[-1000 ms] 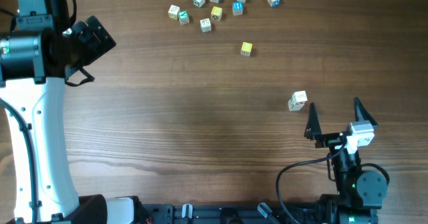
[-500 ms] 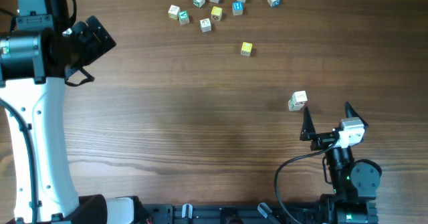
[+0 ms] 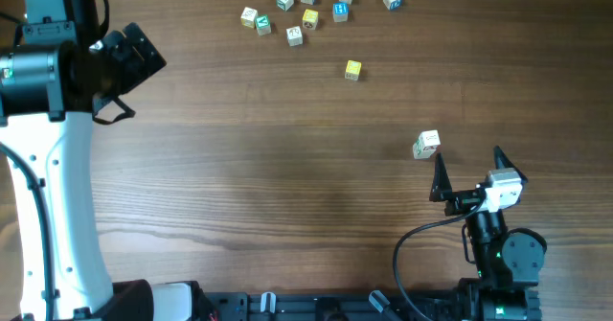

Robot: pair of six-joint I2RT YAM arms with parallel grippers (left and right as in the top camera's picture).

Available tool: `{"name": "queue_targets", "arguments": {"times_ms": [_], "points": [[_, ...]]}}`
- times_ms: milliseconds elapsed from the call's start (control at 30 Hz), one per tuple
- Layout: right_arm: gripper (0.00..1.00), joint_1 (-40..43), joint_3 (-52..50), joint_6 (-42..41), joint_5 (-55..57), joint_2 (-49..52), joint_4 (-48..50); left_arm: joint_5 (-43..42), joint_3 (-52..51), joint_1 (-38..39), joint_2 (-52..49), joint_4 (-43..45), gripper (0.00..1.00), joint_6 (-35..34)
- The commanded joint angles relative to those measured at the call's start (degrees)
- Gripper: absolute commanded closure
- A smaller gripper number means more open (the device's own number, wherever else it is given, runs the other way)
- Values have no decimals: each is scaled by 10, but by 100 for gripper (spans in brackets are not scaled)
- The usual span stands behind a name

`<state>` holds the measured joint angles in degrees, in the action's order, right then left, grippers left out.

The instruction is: Form a tower

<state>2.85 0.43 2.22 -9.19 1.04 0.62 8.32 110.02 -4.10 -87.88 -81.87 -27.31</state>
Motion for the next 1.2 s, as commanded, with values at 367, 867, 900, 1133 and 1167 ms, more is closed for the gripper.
{"name": "queue_targets", "arguments": {"times_ms": [367, 867, 900, 1133, 1167], "points": [[0, 2, -1, -9, -3, -6, 1, 7, -34, 22, 291, -1, 0, 12], [0, 2, -1, -9, -3, -6, 1, -127, -946, 28, 845, 772, 0, 154], [0, 2, -1, -9, -3, -6, 1, -127, -972, 28, 852, 794, 0, 167], [0, 2, -1, -9, -3, -6, 1, -21, -1064, 28, 877, 855, 0, 189], [0, 2, -1, -9, -3, -6, 1, -22, -1070, 28, 877, 855, 0, 200]]}}
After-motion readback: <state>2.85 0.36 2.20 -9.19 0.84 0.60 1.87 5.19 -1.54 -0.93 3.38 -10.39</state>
